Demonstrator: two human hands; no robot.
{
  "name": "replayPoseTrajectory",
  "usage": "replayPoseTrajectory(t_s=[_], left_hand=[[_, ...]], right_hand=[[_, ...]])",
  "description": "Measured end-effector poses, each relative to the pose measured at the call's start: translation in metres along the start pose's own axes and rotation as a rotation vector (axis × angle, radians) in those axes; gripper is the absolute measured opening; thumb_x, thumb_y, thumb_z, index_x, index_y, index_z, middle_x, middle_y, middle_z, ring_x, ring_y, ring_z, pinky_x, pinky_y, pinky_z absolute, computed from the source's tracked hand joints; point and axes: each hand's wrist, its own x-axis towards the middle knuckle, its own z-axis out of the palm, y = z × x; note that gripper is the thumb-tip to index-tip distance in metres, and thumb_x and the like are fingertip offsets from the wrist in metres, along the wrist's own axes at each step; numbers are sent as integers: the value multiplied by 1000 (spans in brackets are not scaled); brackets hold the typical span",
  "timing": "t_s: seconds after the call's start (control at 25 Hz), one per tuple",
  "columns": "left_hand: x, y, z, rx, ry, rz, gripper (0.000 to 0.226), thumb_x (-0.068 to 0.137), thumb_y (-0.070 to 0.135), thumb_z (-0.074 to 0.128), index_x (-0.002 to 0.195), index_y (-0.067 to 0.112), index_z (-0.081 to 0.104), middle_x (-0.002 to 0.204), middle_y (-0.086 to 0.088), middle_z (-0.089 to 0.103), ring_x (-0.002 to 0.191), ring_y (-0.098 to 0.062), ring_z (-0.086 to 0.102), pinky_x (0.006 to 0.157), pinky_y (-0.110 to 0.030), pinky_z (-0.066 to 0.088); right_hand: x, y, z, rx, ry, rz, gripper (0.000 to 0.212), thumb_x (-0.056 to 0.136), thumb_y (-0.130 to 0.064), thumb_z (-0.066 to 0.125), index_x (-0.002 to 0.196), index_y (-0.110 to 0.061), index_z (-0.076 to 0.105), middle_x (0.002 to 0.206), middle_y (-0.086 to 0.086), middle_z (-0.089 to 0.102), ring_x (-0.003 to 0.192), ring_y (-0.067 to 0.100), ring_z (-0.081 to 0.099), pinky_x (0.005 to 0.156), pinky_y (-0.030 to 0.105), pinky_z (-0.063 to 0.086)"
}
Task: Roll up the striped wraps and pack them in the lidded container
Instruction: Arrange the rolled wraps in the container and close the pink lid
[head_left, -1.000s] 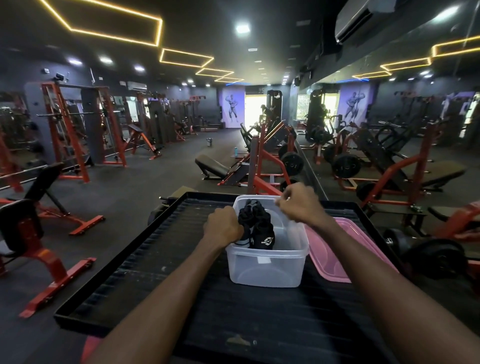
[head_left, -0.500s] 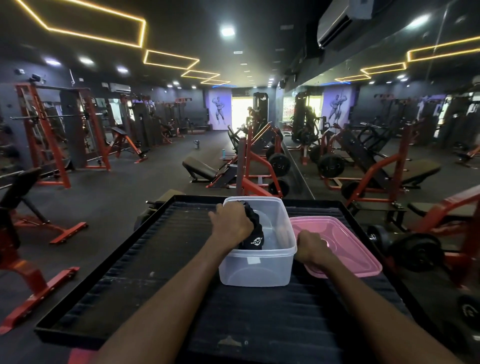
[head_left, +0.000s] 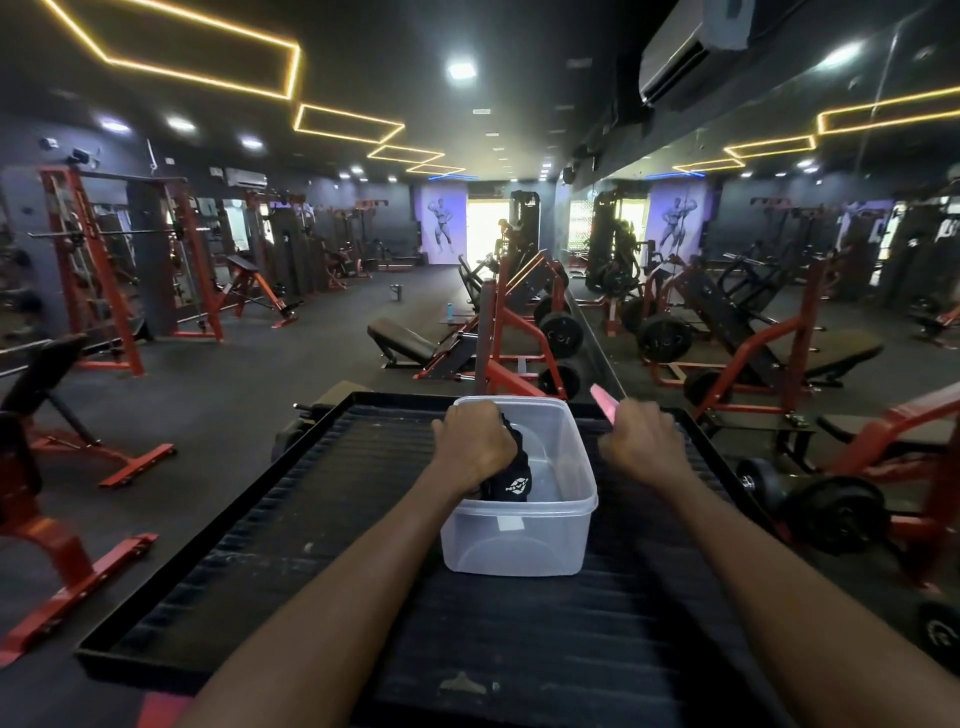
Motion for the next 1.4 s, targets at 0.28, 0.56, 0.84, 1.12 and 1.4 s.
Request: replayPoseTrajectory(t_s=[0.28,0.56,0.84,1.12,1.4], left_hand=[[21,-1,-3,-172,-30,25,22,89,17,55,91,8,75,95,-11,75,88,-28,69,85,-39,57],[37,3,-21,-560,-49,-207,34,92,22,45,94,-1,69,100,-16,73,85,-29,65,67,-31,48],[23,-21,-22,-408,15,-339,38,97,17,44,121,-8,60,126,-24,63,113,-38,60,81,-34,42],[8,-47,-5,-197,5,-279,42,95,22,41,119,-6,60,126,-26,62,113,-42,59,87,-38,45],[5,-45,-2,-130,-11,-262,40,100,26,40,119,-3,61,127,-22,60,107,-35,59,78,-34,35]], right_hand=[[32,-48,-98,182,240,-157,17,91,-13,62,79,-8,51,71,6,53,50,14,45,39,22,34],[48,-74,-114,499,286,-63,26,88,-23,59,76,0,64,69,7,59,54,16,47,44,26,33],[17,-52,-34,629,33,176,23,91,-14,49,91,0,67,88,14,66,83,32,63,63,29,41],[-26,-51,19,427,-21,228,27,95,-29,47,113,-10,56,110,9,60,102,31,57,75,36,43],[-28,-54,23,380,-21,255,40,90,-35,49,123,-12,52,126,14,53,113,33,54,92,51,50]])
